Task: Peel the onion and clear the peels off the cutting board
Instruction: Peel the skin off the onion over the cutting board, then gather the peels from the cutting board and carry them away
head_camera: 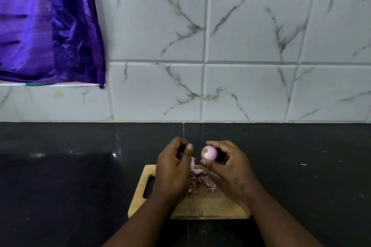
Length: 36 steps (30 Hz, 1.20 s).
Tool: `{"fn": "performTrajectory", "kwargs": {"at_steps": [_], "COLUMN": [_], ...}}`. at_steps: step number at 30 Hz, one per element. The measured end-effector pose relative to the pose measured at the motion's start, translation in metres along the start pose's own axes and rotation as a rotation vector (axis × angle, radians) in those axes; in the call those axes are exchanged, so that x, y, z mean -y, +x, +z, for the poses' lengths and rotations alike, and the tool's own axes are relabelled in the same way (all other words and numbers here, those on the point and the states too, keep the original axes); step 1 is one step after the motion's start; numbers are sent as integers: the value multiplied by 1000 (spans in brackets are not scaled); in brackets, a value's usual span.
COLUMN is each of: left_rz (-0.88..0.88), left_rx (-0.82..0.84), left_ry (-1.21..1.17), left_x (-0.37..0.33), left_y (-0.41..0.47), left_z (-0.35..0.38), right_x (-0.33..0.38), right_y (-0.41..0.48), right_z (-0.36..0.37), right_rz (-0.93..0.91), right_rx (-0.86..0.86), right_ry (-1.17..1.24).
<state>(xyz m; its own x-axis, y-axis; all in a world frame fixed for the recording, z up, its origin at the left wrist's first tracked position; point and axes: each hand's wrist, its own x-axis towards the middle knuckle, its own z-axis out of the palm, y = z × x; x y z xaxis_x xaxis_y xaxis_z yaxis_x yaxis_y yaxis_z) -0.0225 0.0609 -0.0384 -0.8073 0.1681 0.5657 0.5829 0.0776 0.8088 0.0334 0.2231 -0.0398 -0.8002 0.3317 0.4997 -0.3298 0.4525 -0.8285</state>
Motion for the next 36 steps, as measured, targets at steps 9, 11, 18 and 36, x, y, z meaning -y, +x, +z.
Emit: {"fn": "performTrajectory", "kwargs": {"at_steps": [9, 11, 18, 36], "left_rz": [-558, -577, -543, -716], "left_rx": [-11, 118, 448, 35], "left_ry": [-396, -379, -255, -339], "left_x": [0, -6, -24, -38], "left_y": [9, 6, -7, -22], "left_z": [-14, -13, -13, 20], "right_x": [11, 15, 30, 51], "right_y": [24, 26, 2, -16], "right_z": [12, 19, 39, 75], "right_rz": [468, 466, 460, 697], "right_rx": [147, 186, 239, -199], "right_ry": [323, 324, 200, 596]}}
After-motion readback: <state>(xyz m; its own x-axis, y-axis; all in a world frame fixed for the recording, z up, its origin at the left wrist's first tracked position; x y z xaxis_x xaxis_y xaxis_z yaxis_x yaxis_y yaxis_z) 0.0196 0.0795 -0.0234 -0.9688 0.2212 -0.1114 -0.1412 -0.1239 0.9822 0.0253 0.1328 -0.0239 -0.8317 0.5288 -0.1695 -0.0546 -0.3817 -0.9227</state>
